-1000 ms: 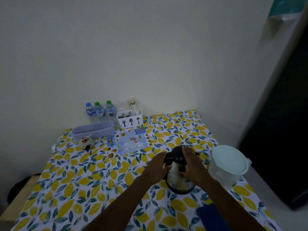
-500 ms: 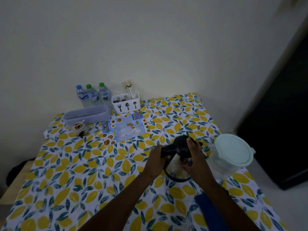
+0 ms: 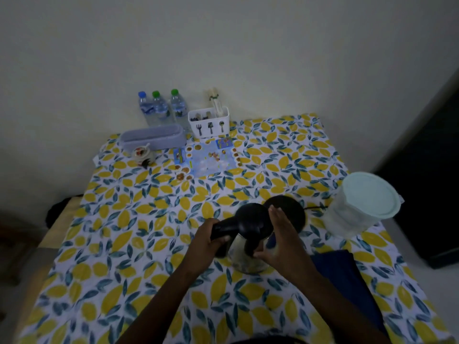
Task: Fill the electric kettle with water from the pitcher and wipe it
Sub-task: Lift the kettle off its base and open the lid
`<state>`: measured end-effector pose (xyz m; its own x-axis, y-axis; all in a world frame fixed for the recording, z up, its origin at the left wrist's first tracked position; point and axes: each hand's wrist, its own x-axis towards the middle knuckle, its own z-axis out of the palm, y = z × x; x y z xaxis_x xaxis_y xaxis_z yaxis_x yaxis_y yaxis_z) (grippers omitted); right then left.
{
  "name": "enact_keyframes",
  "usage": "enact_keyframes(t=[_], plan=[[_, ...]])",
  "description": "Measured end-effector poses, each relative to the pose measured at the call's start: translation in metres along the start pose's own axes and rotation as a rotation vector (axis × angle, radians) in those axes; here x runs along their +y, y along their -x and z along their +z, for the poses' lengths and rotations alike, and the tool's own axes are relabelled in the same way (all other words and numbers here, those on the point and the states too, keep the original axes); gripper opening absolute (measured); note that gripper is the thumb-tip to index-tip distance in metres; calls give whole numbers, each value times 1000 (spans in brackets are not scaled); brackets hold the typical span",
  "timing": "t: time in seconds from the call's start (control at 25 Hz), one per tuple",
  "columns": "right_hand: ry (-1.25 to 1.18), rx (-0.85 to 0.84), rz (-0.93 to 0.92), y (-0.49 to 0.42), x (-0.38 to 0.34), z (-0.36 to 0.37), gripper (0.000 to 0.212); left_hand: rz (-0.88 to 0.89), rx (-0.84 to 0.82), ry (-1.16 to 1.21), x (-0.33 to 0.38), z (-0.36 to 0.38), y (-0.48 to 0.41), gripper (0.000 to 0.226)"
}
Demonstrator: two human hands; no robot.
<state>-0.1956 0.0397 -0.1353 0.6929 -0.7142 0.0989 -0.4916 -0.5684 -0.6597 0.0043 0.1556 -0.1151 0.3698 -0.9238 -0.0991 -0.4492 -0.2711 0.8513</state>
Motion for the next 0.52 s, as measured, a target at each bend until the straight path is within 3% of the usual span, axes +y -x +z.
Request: enact_keyframes(t=[0.2,0.4,0.52], plan=[[132,-82,-49,19,-12,35,113,-89,-19,10,-31,-18,32,51],[334,3,-25,33,-7,42,108,-29,31,30,-20,-14,38,41],[424,-12,-90,37,3,37,101,74,56,-192,3,3,30,62]])
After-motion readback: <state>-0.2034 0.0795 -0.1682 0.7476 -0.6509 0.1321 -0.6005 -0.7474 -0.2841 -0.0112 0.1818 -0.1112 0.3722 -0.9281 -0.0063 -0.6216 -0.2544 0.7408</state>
